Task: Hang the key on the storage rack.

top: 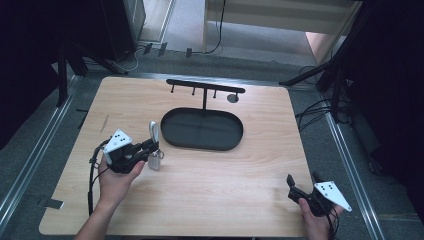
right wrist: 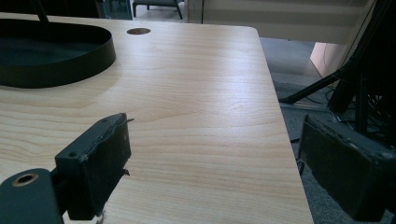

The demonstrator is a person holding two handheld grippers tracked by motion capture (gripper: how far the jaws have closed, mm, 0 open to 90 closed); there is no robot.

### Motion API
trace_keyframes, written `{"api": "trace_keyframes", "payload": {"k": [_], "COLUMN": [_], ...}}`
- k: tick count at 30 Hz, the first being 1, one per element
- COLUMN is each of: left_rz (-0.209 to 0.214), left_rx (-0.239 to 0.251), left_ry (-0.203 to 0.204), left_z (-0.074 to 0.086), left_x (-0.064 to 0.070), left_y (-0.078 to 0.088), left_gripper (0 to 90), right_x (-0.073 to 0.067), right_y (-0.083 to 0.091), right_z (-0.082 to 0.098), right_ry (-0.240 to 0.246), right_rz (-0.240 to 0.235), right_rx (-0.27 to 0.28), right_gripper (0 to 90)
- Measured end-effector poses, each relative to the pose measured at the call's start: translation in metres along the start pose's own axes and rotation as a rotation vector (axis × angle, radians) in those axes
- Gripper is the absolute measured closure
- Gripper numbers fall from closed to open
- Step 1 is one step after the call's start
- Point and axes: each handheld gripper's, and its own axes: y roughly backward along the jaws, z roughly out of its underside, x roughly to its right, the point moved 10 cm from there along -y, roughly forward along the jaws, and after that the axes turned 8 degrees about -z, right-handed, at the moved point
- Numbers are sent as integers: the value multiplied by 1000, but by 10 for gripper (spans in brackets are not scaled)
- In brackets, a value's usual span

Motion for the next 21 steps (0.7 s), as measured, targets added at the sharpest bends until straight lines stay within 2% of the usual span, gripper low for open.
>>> {"api": "trace_keyframes", "payload": {"k": [2, 3, 4, 5, 7, 16, 21], "left_rz": [8, 17, 17, 24, 29, 63, 96], "left_rx": [15, 51, 51, 78, 95, 142, 166], "left_ry": [1, 7, 7, 6, -4, -38, -46], "left_z": [-3, -8, -8, -12, -15, -29, -39], "left_x": [1, 2, 2, 4, 5, 17, 26], "left_y": [1, 1, 1, 1, 0, -7, -18], "left_gripper": [754, 754, 755, 755, 755, 755, 755], "right_x": [0, 0, 0, 0, 0, 0, 0], "right_y": [0, 0, 0, 0, 0, 0, 0], "right_z": [0, 0, 0, 0, 0, 0, 0], "right_ry": [0, 0, 0, 0, -1, 2, 2], "right_rz": [0, 0, 0, 0, 0, 0, 1], "right_rx": [0, 0, 0, 1, 0, 1, 0], "right_gripper": [96, 97, 97, 96, 96, 96, 96]}}
